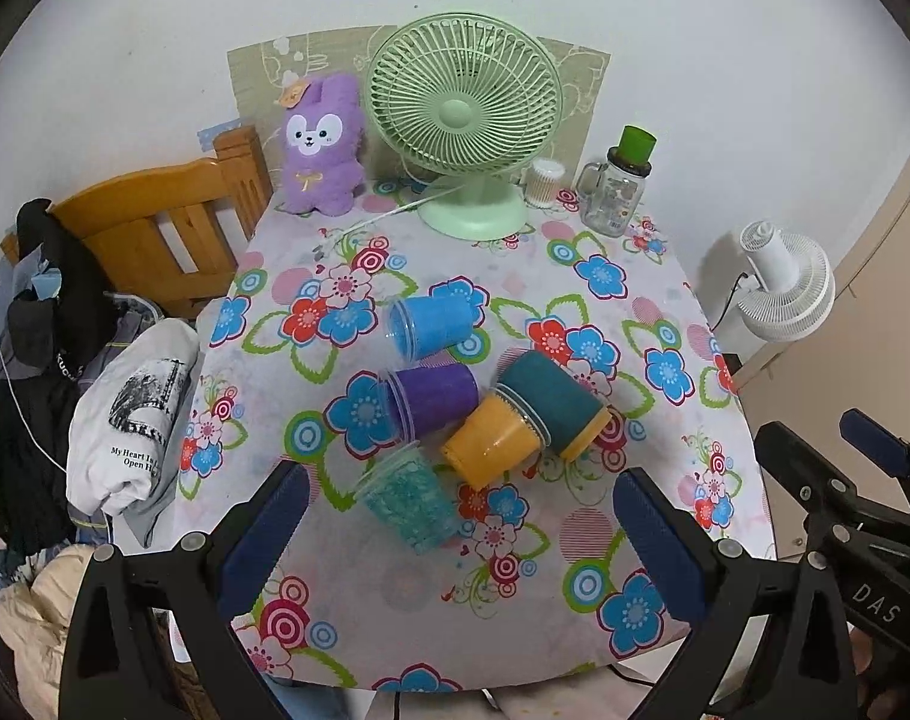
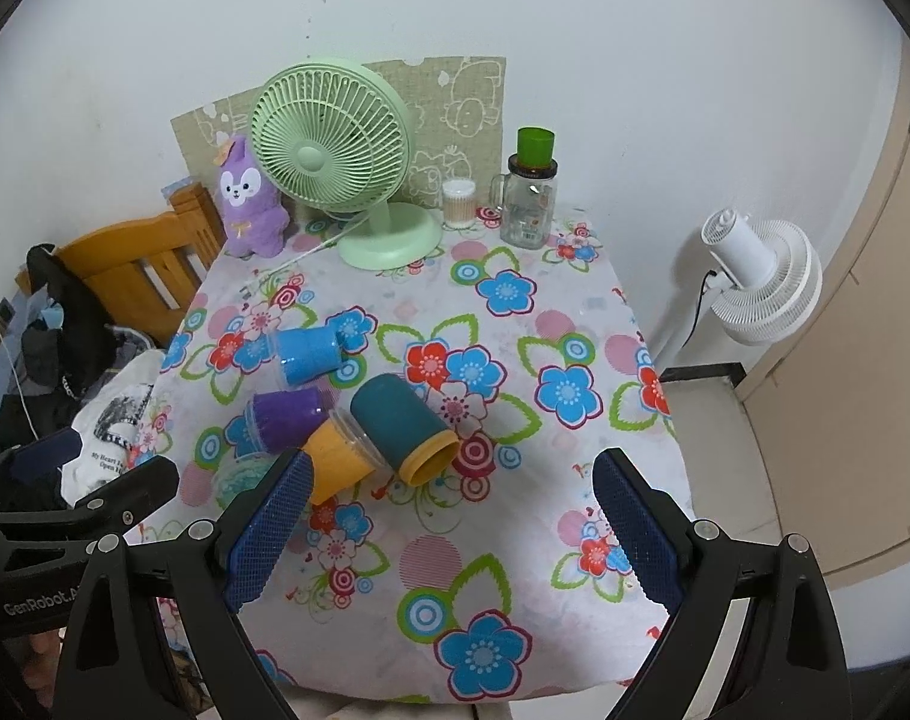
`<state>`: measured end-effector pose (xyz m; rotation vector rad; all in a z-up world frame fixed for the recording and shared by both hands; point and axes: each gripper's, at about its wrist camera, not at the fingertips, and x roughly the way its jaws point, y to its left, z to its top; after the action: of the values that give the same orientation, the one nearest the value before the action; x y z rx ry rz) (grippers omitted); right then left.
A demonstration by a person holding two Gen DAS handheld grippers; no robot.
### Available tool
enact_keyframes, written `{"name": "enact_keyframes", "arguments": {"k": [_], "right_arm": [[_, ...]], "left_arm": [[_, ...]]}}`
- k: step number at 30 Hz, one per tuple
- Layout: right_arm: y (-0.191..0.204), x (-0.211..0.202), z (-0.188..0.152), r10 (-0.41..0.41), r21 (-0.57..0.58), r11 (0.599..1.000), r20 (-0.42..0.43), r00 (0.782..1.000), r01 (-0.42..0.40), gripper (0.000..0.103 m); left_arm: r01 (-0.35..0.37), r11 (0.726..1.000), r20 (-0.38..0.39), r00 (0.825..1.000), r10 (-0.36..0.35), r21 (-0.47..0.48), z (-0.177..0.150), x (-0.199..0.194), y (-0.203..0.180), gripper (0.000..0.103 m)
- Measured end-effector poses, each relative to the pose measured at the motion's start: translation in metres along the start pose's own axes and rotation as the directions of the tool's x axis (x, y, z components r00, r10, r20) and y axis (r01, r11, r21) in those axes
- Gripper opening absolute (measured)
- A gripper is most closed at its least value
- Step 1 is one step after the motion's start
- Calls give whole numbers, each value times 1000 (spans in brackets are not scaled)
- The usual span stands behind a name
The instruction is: Flip cup upside down
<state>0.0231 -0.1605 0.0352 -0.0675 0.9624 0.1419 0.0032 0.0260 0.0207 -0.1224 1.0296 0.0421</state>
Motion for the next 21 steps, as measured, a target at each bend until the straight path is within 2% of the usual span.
{"name": "enact_keyframes", "arguments": {"k": [15, 21], "right_arm": [[7, 5, -1, 1, 7, 1000, -14, 1000, -1, 96], [15, 13, 9, -3, -1, 1000, -32, 999, 3, 96]], "left_arm": [[-8, 1000, -3, 1000, 8, 13, 1, 3, 5, 102], [-5, 1000, -9, 1000, 6, 16, 10, 10, 13, 102]]}}
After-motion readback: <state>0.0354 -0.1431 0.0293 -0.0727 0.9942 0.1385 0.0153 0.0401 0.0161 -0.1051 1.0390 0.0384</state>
